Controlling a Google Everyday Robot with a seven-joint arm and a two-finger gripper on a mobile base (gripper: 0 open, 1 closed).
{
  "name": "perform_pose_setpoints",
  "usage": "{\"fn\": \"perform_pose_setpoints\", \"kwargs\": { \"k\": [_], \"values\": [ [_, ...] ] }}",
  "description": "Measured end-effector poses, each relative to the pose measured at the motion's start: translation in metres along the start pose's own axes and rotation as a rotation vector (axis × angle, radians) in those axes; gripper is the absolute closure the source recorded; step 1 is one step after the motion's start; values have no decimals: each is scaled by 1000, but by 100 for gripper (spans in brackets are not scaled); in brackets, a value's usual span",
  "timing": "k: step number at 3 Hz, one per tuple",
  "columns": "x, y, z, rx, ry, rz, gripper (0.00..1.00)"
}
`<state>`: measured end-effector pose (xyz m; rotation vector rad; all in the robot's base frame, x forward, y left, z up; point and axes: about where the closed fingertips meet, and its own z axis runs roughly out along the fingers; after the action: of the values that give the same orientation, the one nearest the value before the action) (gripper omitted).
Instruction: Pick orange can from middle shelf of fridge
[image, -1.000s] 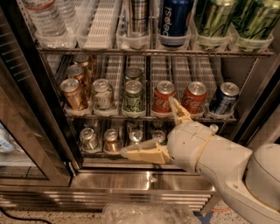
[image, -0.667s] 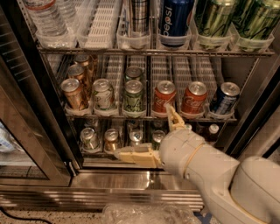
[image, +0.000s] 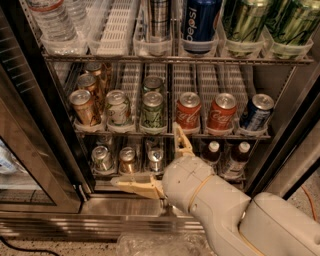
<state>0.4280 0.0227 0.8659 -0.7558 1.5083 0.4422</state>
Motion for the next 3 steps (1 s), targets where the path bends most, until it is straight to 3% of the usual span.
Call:
{"fn": "perform_pose_setpoints", "kwargs": {
  "k": [1, 3],
  "values": [
    [0, 28, 19, -92, -33, -27, 0],
    [4, 34, 25, -99, -20, -57, 0]
  ]
}}
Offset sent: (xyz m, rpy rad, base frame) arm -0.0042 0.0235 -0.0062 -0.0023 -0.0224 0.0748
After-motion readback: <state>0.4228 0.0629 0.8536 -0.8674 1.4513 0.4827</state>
